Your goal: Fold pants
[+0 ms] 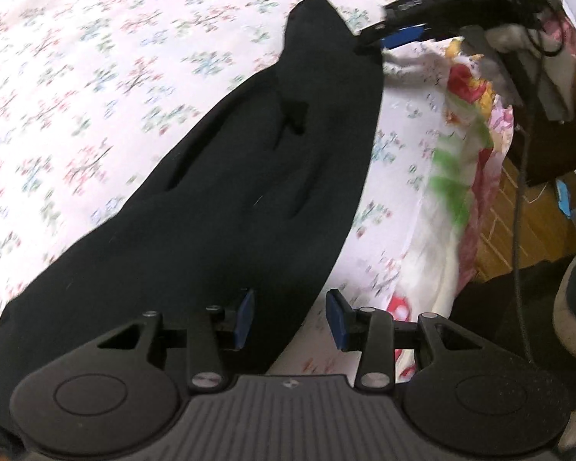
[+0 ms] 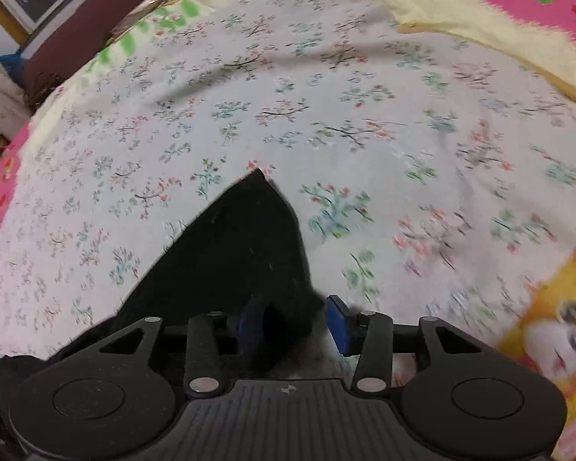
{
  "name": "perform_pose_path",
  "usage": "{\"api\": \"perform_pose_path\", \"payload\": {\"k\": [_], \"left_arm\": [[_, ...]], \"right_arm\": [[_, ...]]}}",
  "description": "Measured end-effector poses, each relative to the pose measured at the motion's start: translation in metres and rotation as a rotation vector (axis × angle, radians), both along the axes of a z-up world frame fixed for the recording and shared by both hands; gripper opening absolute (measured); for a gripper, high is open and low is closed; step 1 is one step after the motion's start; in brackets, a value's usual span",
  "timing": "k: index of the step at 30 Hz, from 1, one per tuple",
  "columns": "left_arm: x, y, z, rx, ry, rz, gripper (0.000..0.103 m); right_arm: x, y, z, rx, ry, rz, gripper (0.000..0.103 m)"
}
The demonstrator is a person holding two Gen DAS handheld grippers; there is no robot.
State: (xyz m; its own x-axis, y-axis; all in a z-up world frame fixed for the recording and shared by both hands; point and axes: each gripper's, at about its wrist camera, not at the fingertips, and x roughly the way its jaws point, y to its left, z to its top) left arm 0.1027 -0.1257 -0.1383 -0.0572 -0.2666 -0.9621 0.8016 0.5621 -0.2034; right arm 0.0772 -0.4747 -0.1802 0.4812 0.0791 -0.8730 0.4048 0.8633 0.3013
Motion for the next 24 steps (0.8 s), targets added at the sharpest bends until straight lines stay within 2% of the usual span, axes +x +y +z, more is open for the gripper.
{"api": "perform_pose_path", "payload": {"k": [2,4,5,6,9,12,16,19,21,24], "left_arm": [[0.006,-0.014,-0.003,-0.016,0.012,0.005,0.05],[0.007,-0.037,-0.014,-0.034,0.014,0.003,0.05],[0.01,-0.046,-0.016,-0.053,0.006,-0.004,0.05],[0.012,-0.056,-0.017,-0.068,-0.002,-0.009,0.05],[0.024,-0.084,-0.022,-0.123,-0.023,-0.011,0.05],[0.035,-0.108,-0.025,-0.169,-0.046,-0.009,0.051],[0.047,-0.135,-0.038,-0.215,-0.074,0.005,0.055],[0.054,-0.154,-0.057,-0.242,-0.077,0.016,0.057],[0.056,-0.167,-0.071,-0.228,-0.08,0.007,0.057],[0.056,-0.172,-0.074,-0.241,-0.083,0.009,0.057]], "right_arm": [[0.014,-0.001,-0.008,0.019,0.023,0.075,0.044],[0.022,0.002,-0.016,0.056,0.052,0.166,0.039],[0.021,0.005,-0.016,0.057,0.056,0.195,0.017],[0.02,0.007,-0.015,0.037,0.066,0.226,0.001],[0.015,-0.001,-0.004,0.103,0.061,0.187,0.0],[0.013,-0.013,0.024,0.202,-0.027,0.124,0.0],[0.003,-0.015,0.055,0.198,-0.114,0.112,0.0],[-0.008,-0.042,0.054,0.217,-0.101,0.015,0.0],[-0.013,-0.052,0.047,0.153,-0.068,-0.003,0.0],[-0.023,-0.059,0.035,0.173,-0.008,-0.028,0.0]]}}
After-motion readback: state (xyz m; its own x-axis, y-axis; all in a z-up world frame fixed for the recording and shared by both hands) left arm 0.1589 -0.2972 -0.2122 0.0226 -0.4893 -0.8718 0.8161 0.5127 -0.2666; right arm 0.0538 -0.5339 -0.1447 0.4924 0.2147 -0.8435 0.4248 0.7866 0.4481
